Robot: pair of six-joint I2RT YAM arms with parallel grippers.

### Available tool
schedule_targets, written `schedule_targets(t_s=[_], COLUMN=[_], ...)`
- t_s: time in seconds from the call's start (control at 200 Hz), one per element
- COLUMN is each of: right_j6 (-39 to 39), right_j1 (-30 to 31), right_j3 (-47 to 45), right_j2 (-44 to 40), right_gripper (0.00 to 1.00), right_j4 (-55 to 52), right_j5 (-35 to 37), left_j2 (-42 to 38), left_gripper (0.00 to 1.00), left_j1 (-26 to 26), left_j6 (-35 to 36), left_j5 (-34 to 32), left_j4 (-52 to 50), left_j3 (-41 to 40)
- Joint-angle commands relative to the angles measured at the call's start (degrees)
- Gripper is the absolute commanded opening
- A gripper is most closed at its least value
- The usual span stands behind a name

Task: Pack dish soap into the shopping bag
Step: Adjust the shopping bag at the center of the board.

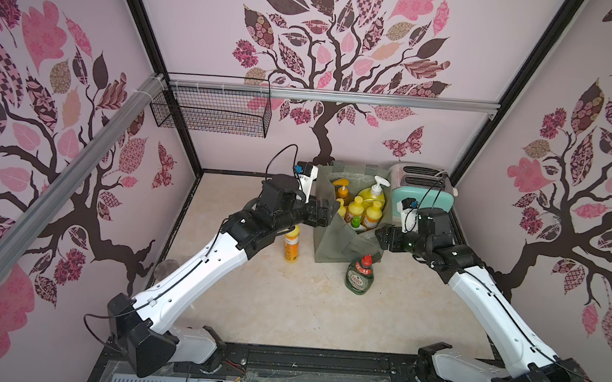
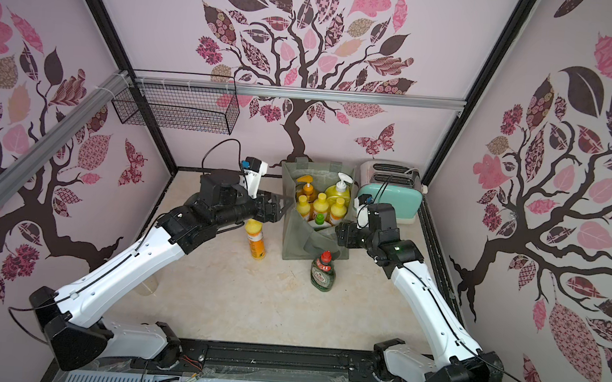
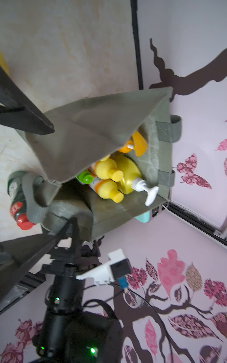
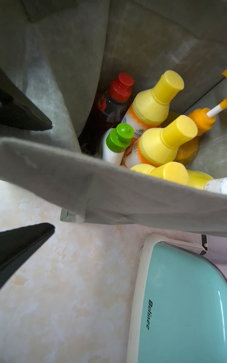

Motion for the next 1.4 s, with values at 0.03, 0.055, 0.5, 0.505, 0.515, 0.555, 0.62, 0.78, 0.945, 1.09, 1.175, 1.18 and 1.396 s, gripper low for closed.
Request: schedule_targets(t_s=[0.03,0.055,0.5,0.505,0.515,0.555,0.62,0.78,0.945,1.09,1.175,1.18,1.396], right_j6=[0.01,0.01,-0.79,-0.83,-0.79,-0.91,-1.12,-1.82,-2.21,-2.10,-1.95,-1.94,-2.25], right_j1=[1.99,2.12,2.08,2.08,2.06,2.08,2.08,2.08,2.08,2.08,2.08,2.08,2.06], right_j3=[0.32,0.28,0.25,0.30,0.38,0.52,0.71,-0.04,-1.58,-2.84,-3.09,-3.08,3.08], right_j2=[1.02,1.04,-0.25,-0.22,-0.20,-0.19,-0.49,-1.79,-2.47,-2.57,-2.43,-2.41,-2.30], right_gripper=[0.80,0.80,0.80,0.80,0.80,0.80,0.80,0.79,0.78,0.77,0.77,0.77,0.77], right_j4=[-1.69,-1.69,-1.08,-1.12,-1.15,-1.40,-2.03,-3.60,-4.22,-3.85,-3.52,-3.53,-4.96], right_j5=[0.68,0.59,0.32,0.32,0.32,0.38,0.63,2.06,3.02,2.98,2.71,2.70,2.08], left_j2=[7.64,7.99,-5.37,-5.44,-5.76,-6.32,-6.74,-5.24,-3.41,-3.19,-3.67,-3.71,-5.69], left_gripper=[0.82,0.79,0.49,0.48,0.48,0.48,0.48,0.51,0.50,0.43,0.41,0.41,0.49], left_j1=[-1.31,-1.48,-1.93,-1.93,-1.97,-2.18,-2.95,-7.00,-9.21,-9.22,-9.23,-9.23,-9.18], left_j6=[1.30,1.71,2.81,2.76,2.73,2.63,2.46,2.62,3.26,3.85,3.86,3.82,3.58], left_j5=[-1.83,-2.29,-6.25,-6.21,-6.19,-6.01,-6.00,-7.47,-9.73,-11.31,-12.24,-12.29,-11.97], left_j4=[-3.02,-3.55,-4.31,-4.26,-4.16,-4.08,-3.65,-3.51,-4.88,-7.22,-7.42,-7.36,-8.97], left_j3=[1.01,0.63,-17.91,-18.09,-18.33,-19.17,-20.38,-22.10,-22.85,-23.04,-23.64,-23.72,-19.65])
